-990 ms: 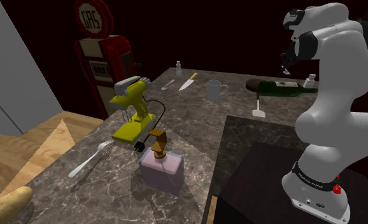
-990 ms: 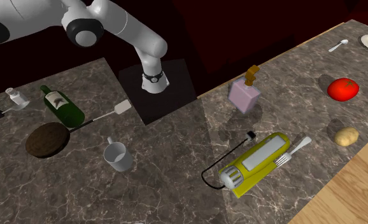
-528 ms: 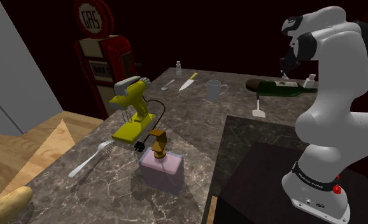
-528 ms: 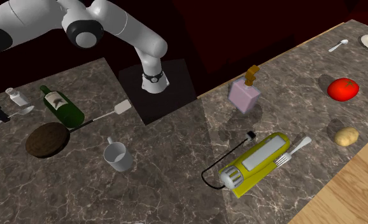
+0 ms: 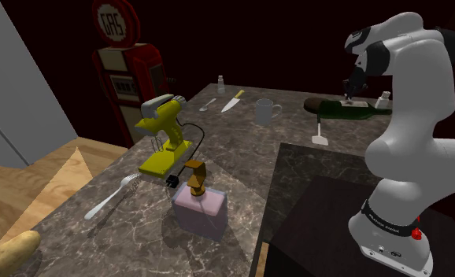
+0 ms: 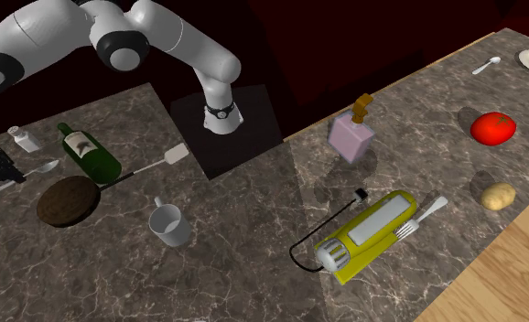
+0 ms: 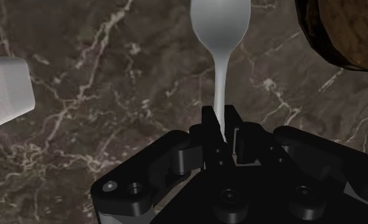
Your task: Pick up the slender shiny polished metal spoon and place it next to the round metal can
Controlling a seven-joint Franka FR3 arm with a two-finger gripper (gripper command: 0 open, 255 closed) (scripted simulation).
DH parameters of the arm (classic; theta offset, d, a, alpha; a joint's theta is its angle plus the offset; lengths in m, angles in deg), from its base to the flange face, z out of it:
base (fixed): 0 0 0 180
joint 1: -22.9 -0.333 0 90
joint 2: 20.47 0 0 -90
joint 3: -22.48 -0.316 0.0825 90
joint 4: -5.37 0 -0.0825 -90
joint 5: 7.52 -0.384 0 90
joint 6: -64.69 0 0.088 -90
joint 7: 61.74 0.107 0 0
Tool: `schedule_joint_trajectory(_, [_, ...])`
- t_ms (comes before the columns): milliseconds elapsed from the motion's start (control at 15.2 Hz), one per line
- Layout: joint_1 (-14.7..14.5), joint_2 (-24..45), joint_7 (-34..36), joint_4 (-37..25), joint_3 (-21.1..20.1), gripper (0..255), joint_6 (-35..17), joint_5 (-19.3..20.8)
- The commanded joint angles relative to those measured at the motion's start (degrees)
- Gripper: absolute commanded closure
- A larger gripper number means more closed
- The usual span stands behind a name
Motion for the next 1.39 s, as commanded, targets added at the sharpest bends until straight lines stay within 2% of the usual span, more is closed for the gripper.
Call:
schedule_joint_trajectory(0, [0.09,0.61,-0.24,0.23,-0.09,255,-0.83,-0.17])
schedule_joint_trajectory(462, [0.10,0.63,-0.23,0.21,-0.09,255,-0.82,-0.17])
schedule_joint_trajectory(528, [0.10,0.63,-0.23,0.21,-0.09,0,-0.82,-0.17])
schedule_joint_trajectory(858, [0.10,0.63,-0.23,0.21,-0.09,0,-0.82,-0.17])
schedule_joint_trajectory(1122, [2.13,1.66,0.89,-8.86,-0.04,0,6.94,0.12])
schedule_joint_trajectory(1320, [2.13,1.66,0.89,-8.86,-0.04,0,6.94,0.12])
